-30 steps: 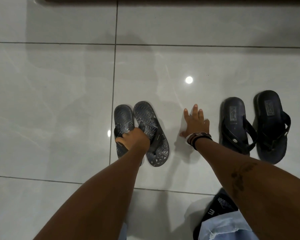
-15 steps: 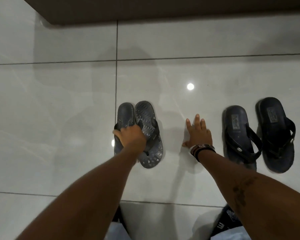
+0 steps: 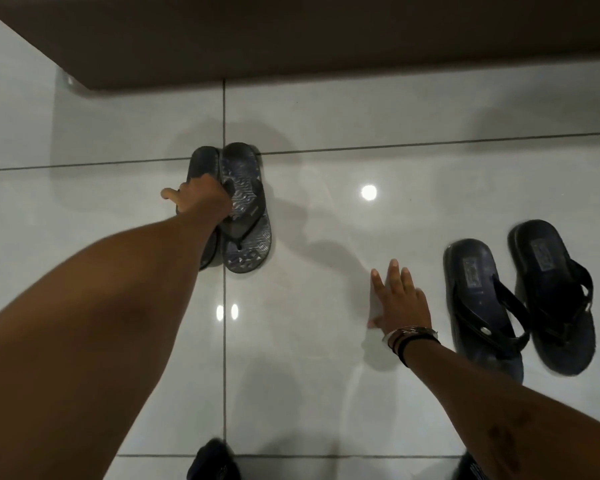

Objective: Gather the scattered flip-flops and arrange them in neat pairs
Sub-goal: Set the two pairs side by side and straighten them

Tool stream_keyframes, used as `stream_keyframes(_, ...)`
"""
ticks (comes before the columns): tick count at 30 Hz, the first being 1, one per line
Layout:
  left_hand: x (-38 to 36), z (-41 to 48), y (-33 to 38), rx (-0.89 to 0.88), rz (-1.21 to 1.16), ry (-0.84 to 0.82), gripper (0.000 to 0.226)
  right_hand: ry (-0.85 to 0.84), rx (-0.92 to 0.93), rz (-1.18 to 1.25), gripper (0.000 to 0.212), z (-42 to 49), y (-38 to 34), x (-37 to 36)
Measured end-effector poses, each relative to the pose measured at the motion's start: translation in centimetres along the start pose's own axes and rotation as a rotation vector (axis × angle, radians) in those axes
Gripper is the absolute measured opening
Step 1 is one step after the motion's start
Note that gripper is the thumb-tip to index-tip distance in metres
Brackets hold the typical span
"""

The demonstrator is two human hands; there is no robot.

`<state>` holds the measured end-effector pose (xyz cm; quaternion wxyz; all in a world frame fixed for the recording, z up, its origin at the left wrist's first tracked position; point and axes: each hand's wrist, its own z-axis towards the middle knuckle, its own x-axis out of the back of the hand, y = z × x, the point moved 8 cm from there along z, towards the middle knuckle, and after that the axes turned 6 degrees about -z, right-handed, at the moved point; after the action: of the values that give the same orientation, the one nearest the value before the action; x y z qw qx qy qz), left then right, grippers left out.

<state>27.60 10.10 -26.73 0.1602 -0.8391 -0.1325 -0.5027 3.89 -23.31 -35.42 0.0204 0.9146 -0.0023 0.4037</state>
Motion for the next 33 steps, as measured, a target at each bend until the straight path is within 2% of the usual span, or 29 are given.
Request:
stream_keyframes(3, -0.8, 0.3, -0.5, 0.003, 0.004, -0.018, 0.045, -0.016, 0.024, 0.015, 0.11, -0.3, -0.4, -0.5)
stream_keyframes(5, -2.5, -0.2, 4.3, -0.053, -0.068, -0.059, 0.048, -0.01, -0.067, 0.026, 0.109, -0.6, 3.4, -0.5)
stream_keyframes(11, -4.3, -0.5, 0.6, 0.044, -0.075, -0.077, 0.049, -0.015, -0.013, -0.003, 0.107, 0.1, 1.2, 0.3)
stream_keyframes(33, -5.0, -1.2, 0.9, 0.024, -0.013, -0.073, 0.06, -0.021, -0.017, -0.015, 0.109, 0.2, 1.5, 0.0)
